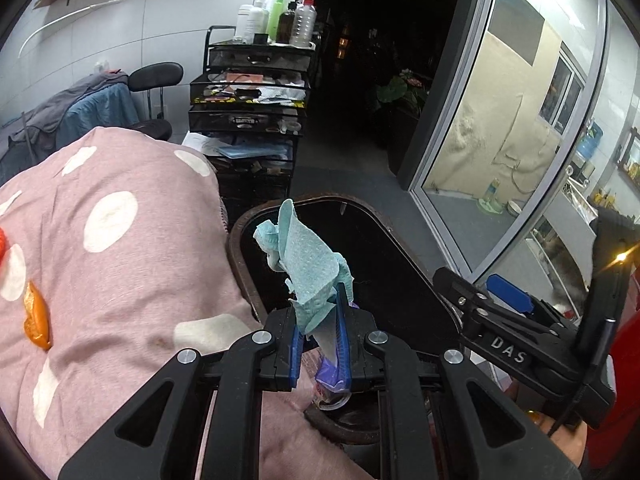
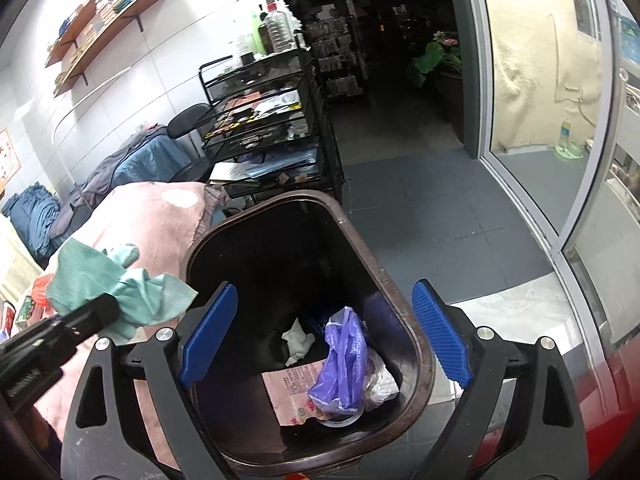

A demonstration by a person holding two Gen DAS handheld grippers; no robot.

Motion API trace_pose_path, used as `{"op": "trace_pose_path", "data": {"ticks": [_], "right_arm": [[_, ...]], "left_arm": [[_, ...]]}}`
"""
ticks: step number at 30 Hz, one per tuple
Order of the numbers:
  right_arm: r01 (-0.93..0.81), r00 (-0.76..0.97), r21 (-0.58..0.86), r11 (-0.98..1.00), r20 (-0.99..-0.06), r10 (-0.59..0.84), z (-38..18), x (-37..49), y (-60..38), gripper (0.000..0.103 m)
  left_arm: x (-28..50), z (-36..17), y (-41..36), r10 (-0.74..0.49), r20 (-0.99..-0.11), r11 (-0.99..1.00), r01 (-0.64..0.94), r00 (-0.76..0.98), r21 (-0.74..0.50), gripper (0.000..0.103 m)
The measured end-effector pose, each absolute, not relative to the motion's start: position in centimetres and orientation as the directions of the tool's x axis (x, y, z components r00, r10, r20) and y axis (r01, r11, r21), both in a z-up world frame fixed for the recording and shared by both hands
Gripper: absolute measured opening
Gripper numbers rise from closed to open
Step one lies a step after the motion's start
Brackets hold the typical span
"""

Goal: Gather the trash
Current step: 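Lower the teal cloth into the bin and open the left tool, then move both tools back over the remaining trash on the bed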

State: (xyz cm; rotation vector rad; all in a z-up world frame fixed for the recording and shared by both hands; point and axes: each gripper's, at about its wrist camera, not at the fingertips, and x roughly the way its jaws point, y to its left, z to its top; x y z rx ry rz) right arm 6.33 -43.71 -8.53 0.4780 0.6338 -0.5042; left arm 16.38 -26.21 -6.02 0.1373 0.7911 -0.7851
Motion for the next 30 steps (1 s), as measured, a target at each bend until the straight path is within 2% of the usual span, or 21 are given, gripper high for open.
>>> {"op": "trace_pose_path", "data": {"ticks": [12, 14, 15, 16, 18, 19, 25, 30], "right_arm": [[0.615, 0.679, 0.284, 0.735, -0.664, -0.312, -8.8, 5.7, -45.3, 0.090], [0.619, 0.678, 0.286, 0.732, -0.665, -0.314, -8.9, 5.6, -45.3, 0.090], [0.620, 0.678, 0.288, 0.730, -0.664, -0.314, -9.0, 5.6, -45.4, 0.090], [0.621, 0.678, 0.288, 0.729, -0.664, -0.316, -9.0, 5.6, -45.4, 0.090], [0.625, 0.677, 0.288, 0.726, -0.663, -0.320, -9.0, 5.5, -45.4, 0.091], [0.628, 0.675, 0.289, 0.723, -0.664, -0.322, -9.1, 5.5, -45.5, 0.092], [0.644, 0.671, 0.303, 0.702, -0.665, -0.329, -9.2, 5.2, -45.9, 0.094], [0.666, 0.658, 0.283, 0.690, -0.659, -0.365, -9.1, 4.9, -45.9, 0.097]], "left_arm": [[17.3, -7.8, -29.2, -0.544, -0.742, 0.694, 0.707, 0.392, -0.135, 0.015], [17.5, -8.0, -29.5, -0.541, -0.752, 0.689, 0.711, 0.377, -0.140, 0.019], [17.5, -8.1, -29.6, -0.539, -0.755, 0.689, 0.711, 0.372, -0.142, 0.028], [17.7, -8.2, -29.7, -0.536, -0.758, 0.692, 0.708, 0.372, -0.142, 0.045], [17.7, -8.3, -29.5, -0.536, -0.752, 0.701, 0.699, 0.383, -0.143, 0.066], [17.7, -8.3, -29.5, -0.535, -0.750, 0.703, 0.697, 0.388, -0.141, 0.072], [17.4, -8.4, -29.8, -0.523, -0.754, 0.703, 0.702, 0.397, -0.117, 0.092], [17.2, -7.9, -29.1, -0.508, -0.743, 0.723, 0.684, 0.435, -0.094, 0.093]]}}
